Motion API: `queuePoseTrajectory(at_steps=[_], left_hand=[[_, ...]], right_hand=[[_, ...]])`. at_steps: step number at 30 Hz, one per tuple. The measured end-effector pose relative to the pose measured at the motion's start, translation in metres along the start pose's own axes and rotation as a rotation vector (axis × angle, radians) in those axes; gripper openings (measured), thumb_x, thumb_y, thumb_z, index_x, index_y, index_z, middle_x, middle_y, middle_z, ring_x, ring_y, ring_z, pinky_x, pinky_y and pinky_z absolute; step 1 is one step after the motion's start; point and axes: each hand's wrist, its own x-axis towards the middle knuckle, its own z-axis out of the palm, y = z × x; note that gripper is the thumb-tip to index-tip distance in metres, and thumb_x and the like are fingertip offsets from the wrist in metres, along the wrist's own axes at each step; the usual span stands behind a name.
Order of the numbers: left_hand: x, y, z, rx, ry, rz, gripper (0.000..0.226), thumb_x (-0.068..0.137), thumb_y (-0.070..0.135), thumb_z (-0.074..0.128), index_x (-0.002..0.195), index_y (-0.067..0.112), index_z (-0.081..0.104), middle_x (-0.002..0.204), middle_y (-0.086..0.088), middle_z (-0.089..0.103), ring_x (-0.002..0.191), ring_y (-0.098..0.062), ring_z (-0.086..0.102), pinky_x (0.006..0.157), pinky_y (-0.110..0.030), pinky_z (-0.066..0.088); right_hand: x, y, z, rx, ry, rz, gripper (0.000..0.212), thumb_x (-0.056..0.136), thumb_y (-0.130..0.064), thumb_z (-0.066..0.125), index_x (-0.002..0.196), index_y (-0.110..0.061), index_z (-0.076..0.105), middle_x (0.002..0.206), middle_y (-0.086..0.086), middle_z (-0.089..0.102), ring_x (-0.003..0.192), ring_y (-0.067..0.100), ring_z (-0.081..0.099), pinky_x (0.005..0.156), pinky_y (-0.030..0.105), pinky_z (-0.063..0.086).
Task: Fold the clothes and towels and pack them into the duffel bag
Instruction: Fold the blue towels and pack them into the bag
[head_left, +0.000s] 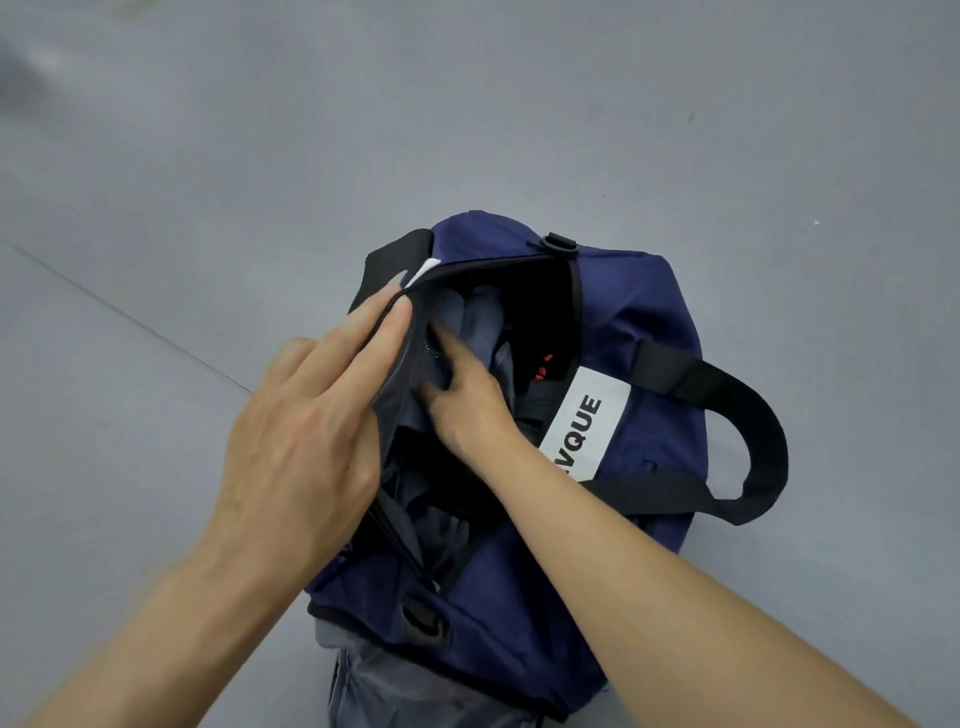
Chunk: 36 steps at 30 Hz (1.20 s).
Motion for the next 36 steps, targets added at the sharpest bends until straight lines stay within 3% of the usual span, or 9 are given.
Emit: queuePoseTrajectory(at_steps=[3,7,11,14,16,18,23,33,36], left_hand=[[0.003,0.0,0.0,-0.014,0.001,-0.006,0.074,0.078,-0.008,0.039,0.149,0.01,0.048,0.156,0.003,0.043,0.085,-0.028,0.049,0.079,-0.027,0.037],[0.0,-0.007,0.001,0.011,-0.004,-0.011,0.073,0.078,-0.01,0.039,0.148,0.008,0.048,0.154,-0.001,0.047,0.085,-0.023,0.043,0.077,-0.025,0.033],[-0.004,-0.01,0.002,0.005,0.005,-0.026,0.073,0.078,-0.01,0.039,0.148,0.008,0.048,0.154,-0.002,0.047,0.087,-0.025,0.045,0.079,-0.025,0.034],[-0.003,-0.009,0.004,-0.003,0.006,-0.023,0.074,0.078,-0.01,0.039,0.148,0.01,0.048,0.154,0.001,0.046,0.086,-0.029,0.049,0.08,-0.027,0.037],[-0.002,-0.007,0.003,-0.004,0.003,-0.02,0.074,0.078,-0.009,0.039,0.148,0.01,0.048,0.154,0.002,0.046,0.087,-0.029,0.05,0.08,-0.026,0.036],[0.0,-0.007,0.002,-0.006,0.001,-0.018,0.074,0.078,-0.008,0.038,0.149,0.011,0.048,0.155,0.002,0.046,0.088,-0.029,0.052,0.083,-0.025,0.036],[-0.001,-0.009,-0.001,-0.028,0.015,-0.029,0.072,0.079,-0.004,0.037,0.148,0.011,0.048,0.154,0.003,0.046,0.088,-0.029,0.052,0.084,-0.025,0.036],[-0.006,0.013,0.024,-0.18,-0.003,-0.151,0.055,0.095,0.015,0.049,0.149,0.019,0.048,0.154,0.005,0.046,0.116,-0.025,0.056,0.098,-0.019,0.034],[-0.001,0.039,0.028,-0.195,-0.009,-0.083,0.053,0.095,0.025,0.053,0.148,0.02,0.049,0.154,0.001,0.045,0.122,-0.024,0.054,0.108,-0.023,0.032]], right_hand=[[0.01,0.0,0.003,-0.088,0.04,0.038,0.065,0.095,-0.024,0.059,0.152,-0.042,0.033,0.152,0.0,0.046,0.136,0.029,0.047,0.112,0.038,0.039],[0.004,0.007,-0.006,-0.635,0.09,-0.073,0.06,0.097,-0.044,0.056,0.151,-0.045,0.031,0.152,-0.002,0.044,0.12,0.039,0.056,0.091,0.043,0.047],[-0.001,0.009,-0.012,-0.808,0.179,-0.1,0.074,0.094,-0.052,0.058,0.156,-0.041,0.018,0.167,0.005,0.001,0.114,0.04,0.056,0.077,0.043,0.049],[-0.005,0.02,-0.012,-0.903,0.18,-0.328,0.072,0.093,-0.056,0.057,0.155,-0.034,0.029,0.168,0.005,0.009,0.139,0.038,0.033,0.103,0.051,0.04],[-0.002,0.029,-0.01,-0.966,0.028,-0.286,0.083,0.092,-0.066,0.049,0.16,-0.032,0.015,0.168,0.002,0.007,0.153,0.033,0.002,0.122,0.054,0.01],[0.006,0.037,-0.01,-1.029,-0.074,-0.187,0.09,0.093,-0.069,0.042,0.16,-0.031,-0.005,0.169,0.0,-0.004,0.153,0.028,-0.015,0.123,0.051,-0.007],[0.018,0.038,-0.002,-1.066,-0.145,-0.087,0.086,0.098,-0.066,0.033,0.157,-0.031,-0.018,0.167,-0.004,-0.017,0.151,0.027,-0.025,0.121,0.052,-0.012],[-0.05,0.006,-0.074,-0.372,-0.177,-0.195,0.086,0.095,-0.056,0.055,0.155,-0.05,-0.007,0.167,-0.012,0.006,0.153,0.009,0.005,0.123,0.035,0.016],[-0.097,-0.007,-0.111,-0.355,-0.186,-0.148,0.08,0.096,-0.058,0.053,0.148,-0.063,-0.008,0.162,-0.021,0.021,0.128,0.005,0.042,0.115,0.033,0.029]])
